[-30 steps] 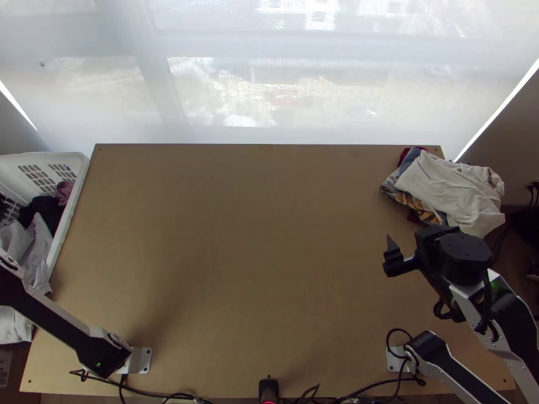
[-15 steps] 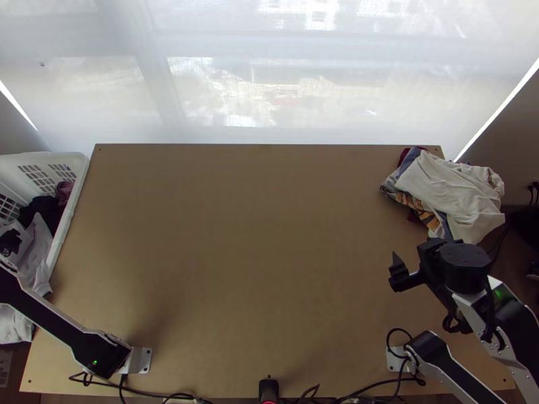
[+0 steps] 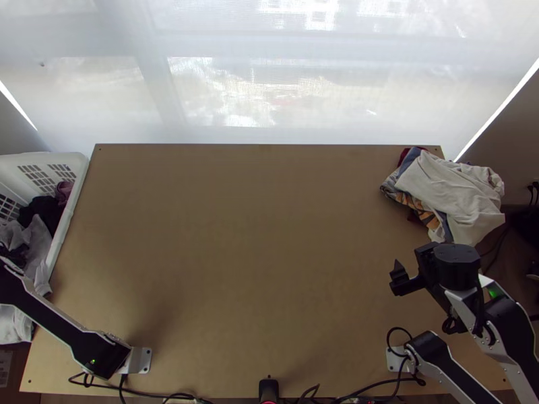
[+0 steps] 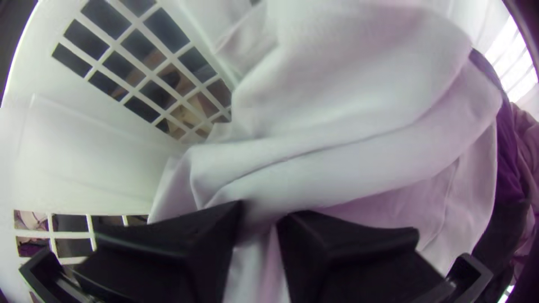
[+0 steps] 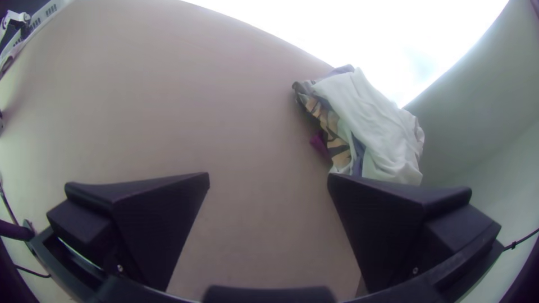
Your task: Fold the t-shirt
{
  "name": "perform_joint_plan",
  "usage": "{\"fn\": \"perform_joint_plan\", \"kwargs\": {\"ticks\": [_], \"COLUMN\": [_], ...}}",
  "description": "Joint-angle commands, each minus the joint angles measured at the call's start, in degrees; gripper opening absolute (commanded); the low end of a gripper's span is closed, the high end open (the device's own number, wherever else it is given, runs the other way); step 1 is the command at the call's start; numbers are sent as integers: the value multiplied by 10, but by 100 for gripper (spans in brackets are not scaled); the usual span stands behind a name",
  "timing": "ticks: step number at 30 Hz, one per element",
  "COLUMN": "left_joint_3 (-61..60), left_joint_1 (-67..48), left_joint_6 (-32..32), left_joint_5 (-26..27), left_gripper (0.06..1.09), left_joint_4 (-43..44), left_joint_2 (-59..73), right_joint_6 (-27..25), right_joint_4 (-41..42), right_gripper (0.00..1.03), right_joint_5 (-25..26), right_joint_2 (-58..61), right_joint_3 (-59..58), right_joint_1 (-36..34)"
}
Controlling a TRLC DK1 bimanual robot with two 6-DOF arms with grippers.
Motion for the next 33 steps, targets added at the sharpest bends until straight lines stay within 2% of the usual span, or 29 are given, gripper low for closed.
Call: {"fn": "perform_joint_plan", "kwargs": {"ticks": [1, 8, 13, 18, 27, 29, 32, 33], "left_joint_3": [-5, -8, -9, -9, -10, -10, -9, -8], "left_joint_1": [-4, -9, -11, -24, -61, -67, -84, -103], "left_joint_6": [-16, -50, -101, -112, -134, -145, -181, -191], "left_joint_5": [-5, 3, 58, 145, 247, 291, 394, 402], "left_gripper": [9, 9, 9, 9, 9, 9, 9, 9], "left_joint_4": [22, -24, -114, -197, -322, -325, -310, -295], "left_joint_2": [-22, -104, -200, -333, -551, -601, -671, -695], "right_joint_6": [-5, -11, -11, -11, -14, -14, -15, -15], "right_joint_4": [15, 23, 37, 57, 86, 89, 92, 92], "right_gripper": [98, 98, 98, 98, 98, 98, 98, 98], "right_joint_5": [0, 0, 0, -1, -1, -1, -1, -1], "right_joint_2": [2, 1, 1, 1, -23, -36, -58, -66], "right_joint_3": [-17, -19, -9, 8, 22, 21, 15, 13], "right_joint_1": [-11, -11, -10, -6, 5, 10, 11, 11]}}
